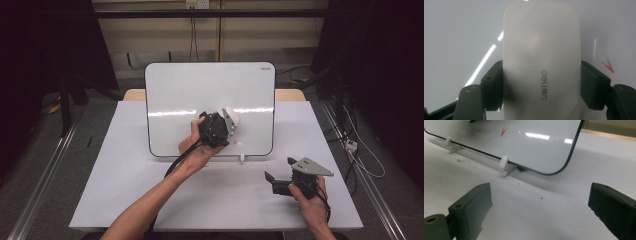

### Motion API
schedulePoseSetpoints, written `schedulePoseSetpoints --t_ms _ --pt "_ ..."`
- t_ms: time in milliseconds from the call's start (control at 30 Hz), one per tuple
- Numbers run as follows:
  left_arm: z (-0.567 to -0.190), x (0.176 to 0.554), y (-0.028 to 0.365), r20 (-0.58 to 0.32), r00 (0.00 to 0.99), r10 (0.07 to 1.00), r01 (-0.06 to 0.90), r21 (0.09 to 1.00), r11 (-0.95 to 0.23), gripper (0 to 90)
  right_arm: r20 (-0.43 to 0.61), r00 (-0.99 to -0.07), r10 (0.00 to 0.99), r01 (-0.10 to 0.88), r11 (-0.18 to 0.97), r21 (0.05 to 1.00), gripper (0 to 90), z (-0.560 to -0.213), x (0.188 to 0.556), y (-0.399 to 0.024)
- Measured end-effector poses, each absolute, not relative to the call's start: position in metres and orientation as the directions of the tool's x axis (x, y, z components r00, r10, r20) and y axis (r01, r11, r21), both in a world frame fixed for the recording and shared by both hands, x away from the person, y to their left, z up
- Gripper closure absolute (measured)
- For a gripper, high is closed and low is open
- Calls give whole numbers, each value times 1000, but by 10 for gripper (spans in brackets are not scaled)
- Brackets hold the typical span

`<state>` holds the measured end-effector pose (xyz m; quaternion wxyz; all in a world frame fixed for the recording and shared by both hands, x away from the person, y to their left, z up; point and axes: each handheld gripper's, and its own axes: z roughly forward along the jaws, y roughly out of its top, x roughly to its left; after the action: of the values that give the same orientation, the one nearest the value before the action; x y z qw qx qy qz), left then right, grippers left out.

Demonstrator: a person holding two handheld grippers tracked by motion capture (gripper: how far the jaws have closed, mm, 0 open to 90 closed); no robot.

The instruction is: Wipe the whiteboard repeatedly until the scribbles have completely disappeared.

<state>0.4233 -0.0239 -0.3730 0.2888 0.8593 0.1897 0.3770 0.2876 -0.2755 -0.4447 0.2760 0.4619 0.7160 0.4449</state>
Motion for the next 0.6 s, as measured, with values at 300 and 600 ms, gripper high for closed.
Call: schedulePoseSetpoints --t_ms 300,600 --pt "-378 418 -39 565 625 539 93 631 -770 311 14 -424 906 415 181 892 51 -444 288 -274" --pt "-391 406 -64 593 641 488 44 606 -794 311 17 -421 907 416 176 892 51 -444 287 -275"
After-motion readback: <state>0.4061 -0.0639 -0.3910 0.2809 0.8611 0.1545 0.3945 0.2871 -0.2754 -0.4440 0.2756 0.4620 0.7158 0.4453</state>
